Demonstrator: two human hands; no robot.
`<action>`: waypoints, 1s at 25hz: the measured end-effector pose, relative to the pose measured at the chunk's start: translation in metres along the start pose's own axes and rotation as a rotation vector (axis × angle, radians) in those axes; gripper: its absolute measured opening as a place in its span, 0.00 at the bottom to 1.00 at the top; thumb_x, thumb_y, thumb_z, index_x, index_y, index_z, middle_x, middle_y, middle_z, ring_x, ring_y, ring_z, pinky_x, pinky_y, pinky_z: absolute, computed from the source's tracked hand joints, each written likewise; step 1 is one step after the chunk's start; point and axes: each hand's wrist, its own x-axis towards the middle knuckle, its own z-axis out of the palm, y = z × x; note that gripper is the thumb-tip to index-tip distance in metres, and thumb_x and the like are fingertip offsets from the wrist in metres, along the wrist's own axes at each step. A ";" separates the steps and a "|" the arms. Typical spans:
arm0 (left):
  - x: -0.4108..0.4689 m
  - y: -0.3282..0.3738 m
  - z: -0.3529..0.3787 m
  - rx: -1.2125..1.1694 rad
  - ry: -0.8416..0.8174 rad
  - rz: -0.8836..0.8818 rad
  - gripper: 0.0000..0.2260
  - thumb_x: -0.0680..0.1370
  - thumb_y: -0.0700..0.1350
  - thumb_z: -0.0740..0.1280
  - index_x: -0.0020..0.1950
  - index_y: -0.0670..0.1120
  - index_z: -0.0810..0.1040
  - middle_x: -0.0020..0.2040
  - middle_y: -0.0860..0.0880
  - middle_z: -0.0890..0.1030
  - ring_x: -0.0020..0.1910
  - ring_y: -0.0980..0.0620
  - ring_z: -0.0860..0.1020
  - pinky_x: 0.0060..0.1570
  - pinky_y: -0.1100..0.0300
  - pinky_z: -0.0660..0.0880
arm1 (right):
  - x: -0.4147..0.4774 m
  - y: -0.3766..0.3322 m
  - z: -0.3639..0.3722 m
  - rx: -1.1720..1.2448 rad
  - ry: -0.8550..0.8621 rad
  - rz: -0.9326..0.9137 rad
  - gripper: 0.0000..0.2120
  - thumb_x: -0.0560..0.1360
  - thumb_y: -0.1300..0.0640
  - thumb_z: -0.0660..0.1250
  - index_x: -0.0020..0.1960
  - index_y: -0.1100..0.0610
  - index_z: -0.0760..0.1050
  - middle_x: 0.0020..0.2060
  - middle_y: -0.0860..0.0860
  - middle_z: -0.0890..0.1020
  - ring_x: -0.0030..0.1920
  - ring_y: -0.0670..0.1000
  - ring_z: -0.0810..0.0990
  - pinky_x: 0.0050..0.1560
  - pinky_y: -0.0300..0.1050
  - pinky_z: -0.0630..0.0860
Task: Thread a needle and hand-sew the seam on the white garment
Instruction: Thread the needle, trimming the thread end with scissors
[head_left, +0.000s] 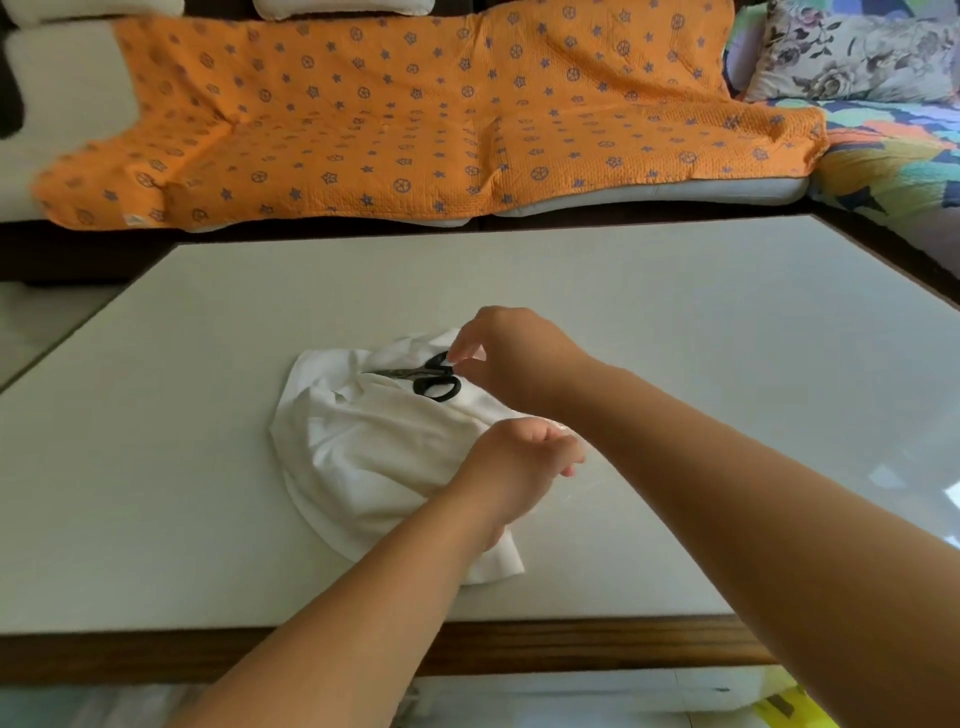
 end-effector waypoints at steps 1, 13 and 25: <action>-0.002 0.000 0.001 0.008 0.020 -0.005 0.13 0.78 0.43 0.64 0.33 0.47 0.73 0.20 0.57 0.70 0.29 0.56 0.67 0.32 0.62 0.66 | 0.013 -0.009 0.005 -0.057 -0.057 0.010 0.09 0.78 0.56 0.65 0.54 0.56 0.81 0.50 0.53 0.82 0.49 0.55 0.80 0.51 0.49 0.78; 0.004 -0.011 -0.005 -0.057 -0.011 0.063 0.15 0.74 0.42 0.66 0.26 0.50 0.73 0.22 0.57 0.69 0.29 0.53 0.65 0.30 0.63 0.63 | 0.020 -0.018 -0.001 -0.062 -0.148 0.219 0.12 0.78 0.53 0.65 0.41 0.60 0.74 0.33 0.52 0.74 0.39 0.53 0.75 0.33 0.42 0.68; 0.017 0.001 -0.015 -0.848 -0.137 -0.270 0.03 0.72 0.45 0.70 0.39 0.49 0.83 0.34 0.51 0.77 0.28 0.56 0.60 0.30 0.65 0.55 | -0.160 0.072 -0.058 0.551 -0.057 0.528 0.08 0.67 0.47 0.75 0.43 0.49 0.83 0.32 0.44 0.84 0.32 0.41 0.77 0.40 0.42 0.75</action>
